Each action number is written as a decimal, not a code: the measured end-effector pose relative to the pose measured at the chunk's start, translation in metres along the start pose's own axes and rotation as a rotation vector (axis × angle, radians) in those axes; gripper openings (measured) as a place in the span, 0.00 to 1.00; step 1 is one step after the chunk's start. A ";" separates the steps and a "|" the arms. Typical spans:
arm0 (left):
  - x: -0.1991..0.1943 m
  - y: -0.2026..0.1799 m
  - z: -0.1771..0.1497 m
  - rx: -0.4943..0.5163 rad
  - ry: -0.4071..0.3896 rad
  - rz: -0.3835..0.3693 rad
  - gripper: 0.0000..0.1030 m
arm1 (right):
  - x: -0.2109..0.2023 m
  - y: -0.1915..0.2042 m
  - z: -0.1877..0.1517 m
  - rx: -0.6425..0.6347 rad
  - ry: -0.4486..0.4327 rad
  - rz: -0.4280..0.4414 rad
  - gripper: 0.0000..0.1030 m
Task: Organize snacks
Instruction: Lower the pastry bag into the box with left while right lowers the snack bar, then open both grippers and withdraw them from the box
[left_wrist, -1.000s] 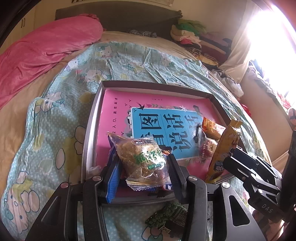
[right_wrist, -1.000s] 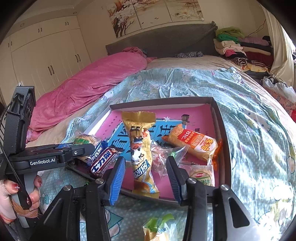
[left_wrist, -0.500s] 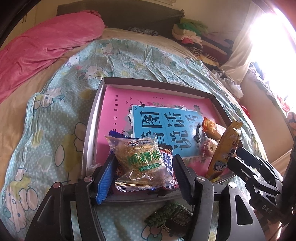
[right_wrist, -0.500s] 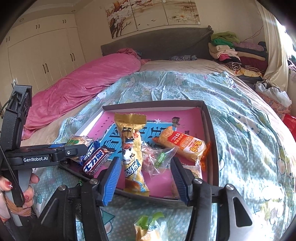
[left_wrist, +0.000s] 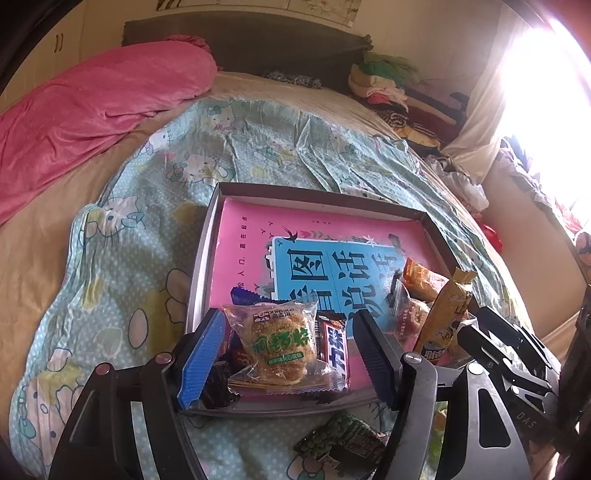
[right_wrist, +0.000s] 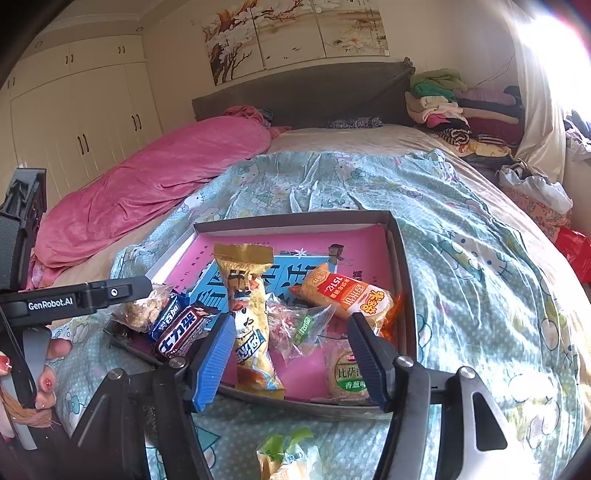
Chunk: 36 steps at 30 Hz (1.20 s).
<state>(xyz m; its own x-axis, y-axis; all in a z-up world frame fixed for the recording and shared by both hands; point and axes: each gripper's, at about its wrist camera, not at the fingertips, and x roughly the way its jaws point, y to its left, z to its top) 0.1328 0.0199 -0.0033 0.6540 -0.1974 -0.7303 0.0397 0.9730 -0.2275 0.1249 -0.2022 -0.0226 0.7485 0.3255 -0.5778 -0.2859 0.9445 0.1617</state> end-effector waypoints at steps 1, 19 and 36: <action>-0.001 0.000 0.001 0.004 -0.005 0.002 0.72 | 0.000 0.000 0.000 -0.002 -0.001 -0.002 0.61; -0.030 -0.003 0.008 0.010 -0.055 0.026 0.76 | -0.019 -0.005 0.007 0.002 -0.082 -0.031 0.70; -0.041 -0.020 -0.015 0.052 -0.015 0.044 0.76 | -0.042 0.001 0.003 -0.019 -0.094 -0.010 0.74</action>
<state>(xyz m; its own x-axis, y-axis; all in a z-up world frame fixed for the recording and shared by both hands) 0.0938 0.0067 0.0218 0.6669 -0.1529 -0.7293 0.0499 0.9857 -0.1610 0.0949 -0.2151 0.0044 0.8038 0.3194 -0.5019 -0.2885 0.9471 0.1408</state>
